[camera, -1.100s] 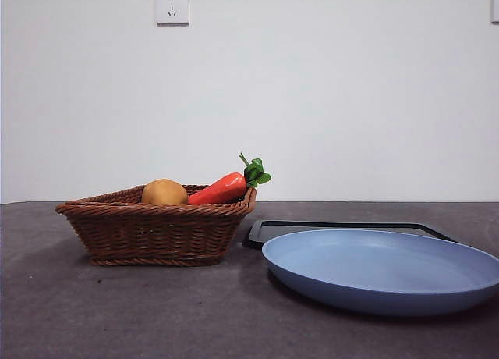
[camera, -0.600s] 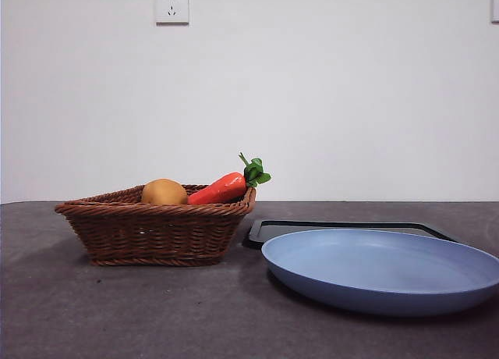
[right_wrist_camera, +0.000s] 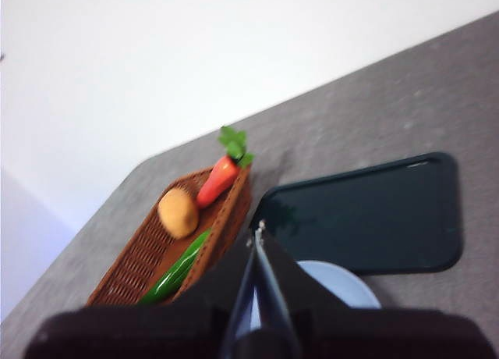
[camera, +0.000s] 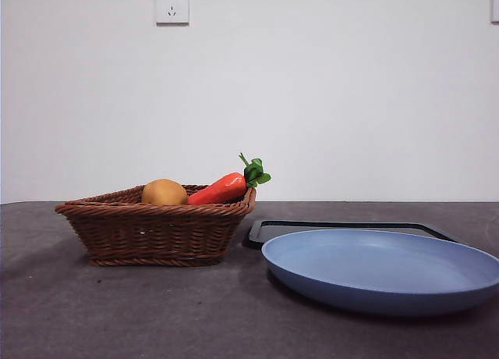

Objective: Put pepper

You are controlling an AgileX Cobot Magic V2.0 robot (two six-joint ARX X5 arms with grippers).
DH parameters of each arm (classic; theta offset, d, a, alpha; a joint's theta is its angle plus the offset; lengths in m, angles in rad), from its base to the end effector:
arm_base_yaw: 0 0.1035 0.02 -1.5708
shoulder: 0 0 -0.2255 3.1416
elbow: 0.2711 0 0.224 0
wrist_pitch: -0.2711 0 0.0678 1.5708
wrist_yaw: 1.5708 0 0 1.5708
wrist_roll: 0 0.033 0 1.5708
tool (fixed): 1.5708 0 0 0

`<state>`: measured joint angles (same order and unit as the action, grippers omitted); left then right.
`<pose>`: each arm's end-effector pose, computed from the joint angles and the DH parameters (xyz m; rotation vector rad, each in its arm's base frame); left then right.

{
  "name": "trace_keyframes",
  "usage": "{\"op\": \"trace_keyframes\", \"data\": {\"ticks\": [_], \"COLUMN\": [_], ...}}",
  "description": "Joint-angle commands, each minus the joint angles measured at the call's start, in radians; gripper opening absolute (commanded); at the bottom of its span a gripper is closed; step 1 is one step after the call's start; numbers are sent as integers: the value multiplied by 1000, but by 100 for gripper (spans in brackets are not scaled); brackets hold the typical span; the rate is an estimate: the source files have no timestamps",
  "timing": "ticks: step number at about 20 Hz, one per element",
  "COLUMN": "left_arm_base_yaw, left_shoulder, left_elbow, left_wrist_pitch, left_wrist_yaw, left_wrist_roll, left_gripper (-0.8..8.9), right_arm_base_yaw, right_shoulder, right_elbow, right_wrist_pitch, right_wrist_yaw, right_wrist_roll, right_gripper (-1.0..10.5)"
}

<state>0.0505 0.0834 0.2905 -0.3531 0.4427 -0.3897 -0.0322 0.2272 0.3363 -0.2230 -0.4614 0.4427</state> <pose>0.0913 -0.0095 0.2112 -0.4199 0.2172 -0.3592 0.1054 0.0113 0.2264 0.4634 0.2046 0.3974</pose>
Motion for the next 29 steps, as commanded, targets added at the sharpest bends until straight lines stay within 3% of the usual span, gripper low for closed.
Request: {"op": "trace_keyframes", "data": {"ticks": [1, 5, 11, 17, 19, 22, 26, 27, 29], "left_arm_base_yaw": [3, 2, -6, -55, -85, -113, -116, -116, -116], "left_shoulder": [69, 202, 400, 530, 564, 582, 582, 582, 582], "left_elbow": [65, 174, 351, 514, 578, 624, 629, 629, 629], "left_wrist_pitch": [-23, -82, -220, -391, -478, -544, -539, -538, -535], "left_wrist_yaw": [42, 119, 192, 198, 195, 189, 187, 185, 181], "left_wrist_roll": [42, 130, 292, 426, 475, 504, 502, 497, 495], "left_gripper": [6, 6, 6, 6, 6, 6, 25, 92, 325], "right_arm_base_yaw": [3, 5, 36, 81, 101, 132, 134, 134, 134], "right_shoulder": [78, 215, 383, 513, 557, 584, 584, 584, 584], "right_elbow": [103, 263, 476, 641, 702, 739, 739, 739, 739], "right_wrist_pitch": [-62, -236, -534, -770, -866, -914, -910, -909, -909], "right_wrist_yaw": [-34, -93, -88, -78, -41, 25, 19, 19, 19], "right_wrist_roll": [-87, -222, -446, -585, -628, -635, -632, -622, -604], "right_gripper": [5, 5, 5, 5, 5, 5, 30, 74, 231]}}
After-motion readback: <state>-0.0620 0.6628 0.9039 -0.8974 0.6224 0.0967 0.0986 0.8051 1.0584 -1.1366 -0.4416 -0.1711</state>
